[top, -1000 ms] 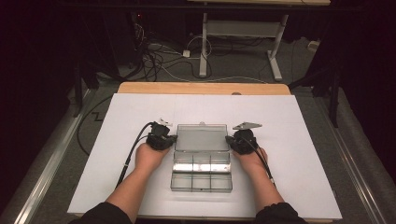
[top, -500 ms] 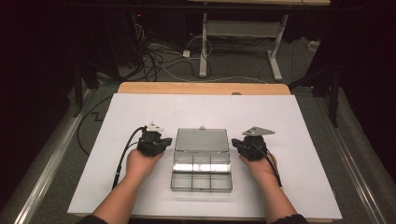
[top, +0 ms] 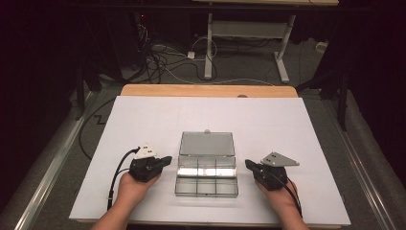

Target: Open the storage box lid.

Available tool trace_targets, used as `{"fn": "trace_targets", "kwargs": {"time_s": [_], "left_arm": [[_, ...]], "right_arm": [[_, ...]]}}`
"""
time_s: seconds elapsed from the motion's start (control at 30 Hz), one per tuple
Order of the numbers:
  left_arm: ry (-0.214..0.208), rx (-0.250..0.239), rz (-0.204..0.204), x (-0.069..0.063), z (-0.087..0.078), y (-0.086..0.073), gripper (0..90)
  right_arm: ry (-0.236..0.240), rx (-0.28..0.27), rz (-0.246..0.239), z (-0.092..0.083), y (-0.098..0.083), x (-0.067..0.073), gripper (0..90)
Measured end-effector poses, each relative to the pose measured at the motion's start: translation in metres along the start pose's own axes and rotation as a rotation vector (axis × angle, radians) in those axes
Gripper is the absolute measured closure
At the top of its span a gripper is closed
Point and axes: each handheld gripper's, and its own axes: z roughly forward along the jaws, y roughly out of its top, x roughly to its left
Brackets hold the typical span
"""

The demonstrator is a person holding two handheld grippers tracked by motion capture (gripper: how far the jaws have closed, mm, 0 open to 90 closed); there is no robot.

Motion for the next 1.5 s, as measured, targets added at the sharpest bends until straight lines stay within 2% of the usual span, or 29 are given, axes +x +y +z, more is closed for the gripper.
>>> {"fn": "trace_targets", "kwargs": {"time_s": [0.1,0.2,0.3,0.4,0.57,0.67,0.73,0.87,1.0,1.13,1.2,1.3,1.37,1.43,1.5], "left_arm": [[-0.01,-0.006,-0.004,-0.003,-0.011,-0.011,87.4],[-0.014,-0.009,-0.033,-0.007,-0.024,-0.028,87.4],[-0.021,0.015,-0.011,-0.011,-0.029,-0.038,87.4],[-0.021,0.013,-0.002,-0.012,-0.024,-0.037,87.3],[-0.025,0.037,0.026,-0.01,-0.013,-0.037,85.9],[-0.029,0.027,0.029,-0.009,-0.013,-0.037,78.5],[-0.031,0.013,0.019,-0.008,-0.014,-0.035,70.4],[-0.049,0.011,0.012,-0.007,-0.013,-0.034,55.2],[-0.065,0.014,0.009,-0.004,-0.012,-0.034,45.8],[-0.059,-0.002,0.001,-0.003,-0.013,-0.033,31.9],[-0.055,-0.006,-0.002,-0.003,-0.013,-0.032,25.5],[-0.036,-0.011,0.014,-0.003,-0.015,-0.03,17.3],[-0.027,-0.031,0.017,-0.003,-0.018,-0.029,13.2],[-0.034,-0.026,0.004,0.0,-0.019,-0.027,1.4],[-0.032,-0.023,0.002,0.0,-0.019,-0.027,0.0]], "right_arm": [[0.003,-0.006,-0.013,-0.013,-0.008,0.003,90.0],[-0.01,-0.016,0.004,-0.027,-0.016,0.003,90.0],[-0.015,-0.036,0.024,-0.04,-0.022,0.001,90.0],[-0.017,-0.044,0.032,-0.037,-0.023,-0.002,90.0],[-0.008,-0.025,0.029,-0.026,-0.023,0.0,86.5],[-0.008,-0.008,0.03,-0.024,-0.024,0.0,76.2],[-0.005,-0.005,0.023,-0.023,-0.024,-0.002,68.0],[0.004,0.017,0.045,-0.021,-0.025,-0.004,50.0],[0.007,0.02,0.055,-0.02,-0.025,-0.005,35.1],[-0.006,0.019,0.057,-0.02,-0.024,-0.005,17.8],[-0.015,0.013,0.052,-0.021,-0.024,-0.004,13.3],[-0.025,-0.001,0.053,-0.021,-0.022,-0.004,1.5],[-0.031,-0.008,0.052,-0.022,-0.021,-0.003,0.3],[-0.042,-0.016,0.047,-0.023,-0.02,-0.001,0.3],[-0.044,-0.023,0.039,-0.023,-0.019,-0.001,0.3]]}}
